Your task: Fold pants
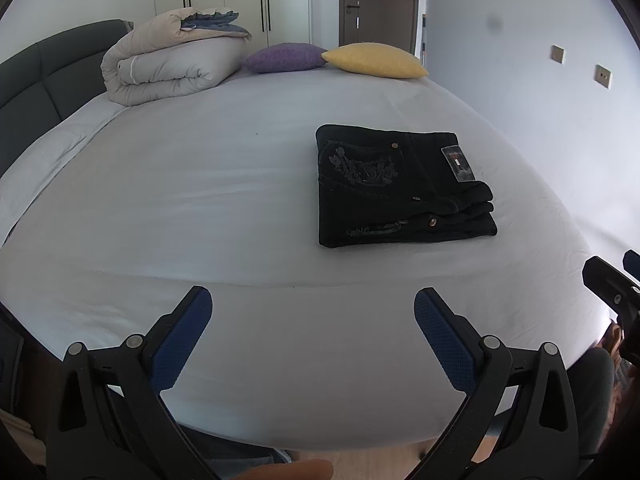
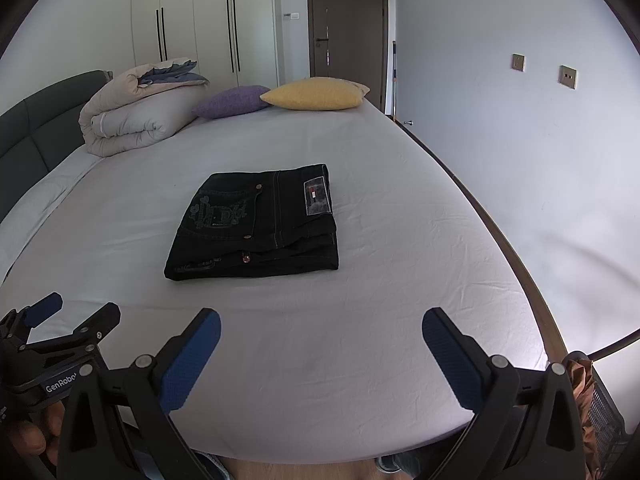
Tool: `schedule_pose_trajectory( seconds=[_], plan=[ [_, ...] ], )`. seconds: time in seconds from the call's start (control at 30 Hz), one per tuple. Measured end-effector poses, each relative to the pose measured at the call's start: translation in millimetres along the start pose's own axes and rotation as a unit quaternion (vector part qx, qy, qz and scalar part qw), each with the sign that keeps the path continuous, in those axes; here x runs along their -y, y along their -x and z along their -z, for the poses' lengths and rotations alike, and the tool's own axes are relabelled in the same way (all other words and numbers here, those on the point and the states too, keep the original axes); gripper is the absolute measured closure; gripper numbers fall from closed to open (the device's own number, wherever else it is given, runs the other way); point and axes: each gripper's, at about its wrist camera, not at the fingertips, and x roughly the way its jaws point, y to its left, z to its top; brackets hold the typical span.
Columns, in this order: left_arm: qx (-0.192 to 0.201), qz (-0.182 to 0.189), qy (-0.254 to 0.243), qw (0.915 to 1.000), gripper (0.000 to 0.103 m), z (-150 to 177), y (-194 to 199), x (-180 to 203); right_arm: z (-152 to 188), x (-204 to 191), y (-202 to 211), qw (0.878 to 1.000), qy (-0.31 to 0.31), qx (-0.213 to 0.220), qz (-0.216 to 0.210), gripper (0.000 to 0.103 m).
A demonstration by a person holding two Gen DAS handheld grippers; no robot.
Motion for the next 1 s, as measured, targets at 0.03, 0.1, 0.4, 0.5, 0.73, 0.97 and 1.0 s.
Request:
schedule_pose_trajectory(
  seconds=[0.03, 0.1, 0.4, 0.5, 0.73, 0.97, 1.0],
  plan=[
    [0.0, 0.001, 0.0, 1.0, 0.0, 0.4, -0.5, -0.5, 0.5, -0.1, -0.5, 1.0, 0.0, 0.0, 0.0, 0.0],
    [-0.001, 0.001, 0.0, 1.0, 0.0, 1.1, -1.0, -0.3, 1.2, -0.2, -1.8, 1.0, 0.0, -0.002, -0.001, 0.0],
    [-0.002, 0.003, 0.0, 1.0, 0.0, 2.0, -1.5, -1.2, 3.0, -0.8, -3.7, 1.0, 0.0, -0.004, -0.001, 0.0],
    [-0.002, 0.005, 0.0, 1.0, 0.0, 2.7, -1.7, -0.1, 3.3, -0.7, -4.4, 1.0, 0.0, -0.004, -0.001, 0.0],
    [-0.005, 0.008, 0.002, 1.0, 0.0, 2.3, -3.2, 1.2, 3.4, -0.8, -4.6, 1.0, 0.0, -0.005, -0.002, 0.0],
    [-0.006, 0.011, 0.003, 0.9999, 0.0, 2.1, -4.0, 1.9, 4.7, -1.1, -4.5, 1.0, 0.001, -0.006, -0.001, 0.0],
    [-0.006, 0.011, 0.003, 0.9999, 0.0, 2.0, -3.7, 1.4, 5.0, -1.4, -4.4, 1.0, 0.001, -0.006, -0.001, 0.0]
  ],
)
